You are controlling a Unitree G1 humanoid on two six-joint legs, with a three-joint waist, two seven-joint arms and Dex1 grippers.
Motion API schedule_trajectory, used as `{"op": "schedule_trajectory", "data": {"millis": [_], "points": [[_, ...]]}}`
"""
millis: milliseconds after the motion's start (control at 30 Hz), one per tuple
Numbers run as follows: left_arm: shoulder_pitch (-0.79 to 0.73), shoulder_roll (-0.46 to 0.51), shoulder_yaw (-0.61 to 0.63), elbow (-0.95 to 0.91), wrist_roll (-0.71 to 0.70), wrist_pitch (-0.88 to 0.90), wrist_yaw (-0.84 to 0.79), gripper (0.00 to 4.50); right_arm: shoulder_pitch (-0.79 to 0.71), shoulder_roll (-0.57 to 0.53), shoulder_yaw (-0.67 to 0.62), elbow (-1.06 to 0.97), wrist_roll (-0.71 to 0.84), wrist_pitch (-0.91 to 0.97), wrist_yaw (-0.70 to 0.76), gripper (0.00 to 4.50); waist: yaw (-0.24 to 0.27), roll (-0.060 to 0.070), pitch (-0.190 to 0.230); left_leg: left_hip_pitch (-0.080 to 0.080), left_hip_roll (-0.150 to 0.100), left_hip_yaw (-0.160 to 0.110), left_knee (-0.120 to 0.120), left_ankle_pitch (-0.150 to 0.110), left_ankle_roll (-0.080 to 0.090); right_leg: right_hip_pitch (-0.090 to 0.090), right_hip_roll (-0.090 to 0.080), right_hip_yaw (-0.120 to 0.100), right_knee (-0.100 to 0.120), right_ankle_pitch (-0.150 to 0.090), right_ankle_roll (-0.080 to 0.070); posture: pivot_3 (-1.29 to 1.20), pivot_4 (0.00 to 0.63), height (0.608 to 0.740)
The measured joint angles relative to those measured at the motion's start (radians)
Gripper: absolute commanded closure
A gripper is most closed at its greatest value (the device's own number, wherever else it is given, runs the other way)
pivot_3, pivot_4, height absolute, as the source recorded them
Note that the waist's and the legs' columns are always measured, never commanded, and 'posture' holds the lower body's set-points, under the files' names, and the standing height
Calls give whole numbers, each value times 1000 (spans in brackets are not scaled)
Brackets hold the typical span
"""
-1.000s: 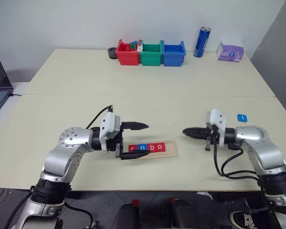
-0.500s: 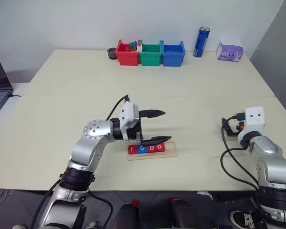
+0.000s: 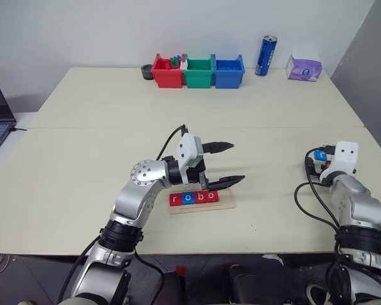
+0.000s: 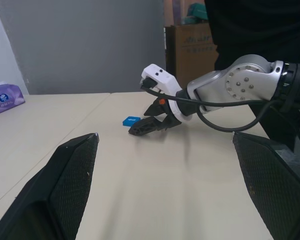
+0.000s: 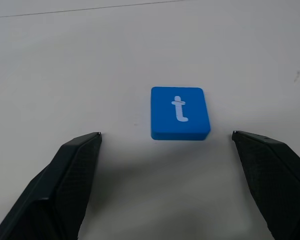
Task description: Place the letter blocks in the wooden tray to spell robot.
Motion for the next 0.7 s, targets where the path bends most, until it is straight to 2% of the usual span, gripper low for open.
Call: {"op": "schedule_trajectory", "data": {"millis": [233, 367, 467, 667, 700], "points": [[0, 9, 0, 0, 0, -5, -5, 0, -99, -46, -7, 206, -1, -86, -38, 46, 2, 0, 0, 0, 0, 1, 0, 0, 0, 0, -1, 0, 0, 0, 0, 0, 150, 740], [0, 16, 0, 0, 0, -9, -9, 0, -120, -56, -8, 250, -1, -108, -58, 46, 2, 0, 0, 0, 0, 1, 0, 0, 0, 0, -1, 0, -1, 0, 0, 0, 150, 740], [0, 17, 0, 0, 0, -10, -12, 0, -120, -51, -8, 250, 11, -111, -64, 671, 2, 0, 0, 0, 0, 1, 0, 0, 0, 0, -1, 0, -1, 0, 0, 0, 150, 740], [0, 20, 0, 0, 0, -11, -18, 0, -97, -23, -5, 194, 23, -96, -69, 2836, 2, 0, 0, -1, 1, 0, 0, 0, 0, 0, -1, 0, -1, 0, 0, 0, 150, 740], [0, 20, 0, 0, 0, -11, -18, 0, -87, -19, -4, 176, 22, -91, -72, 3059, 3, 0, 0, -1, 1, 0, 0, 0, 0, 0, -1, 0, -1, 0, 0, 0, 150, 740]]}}
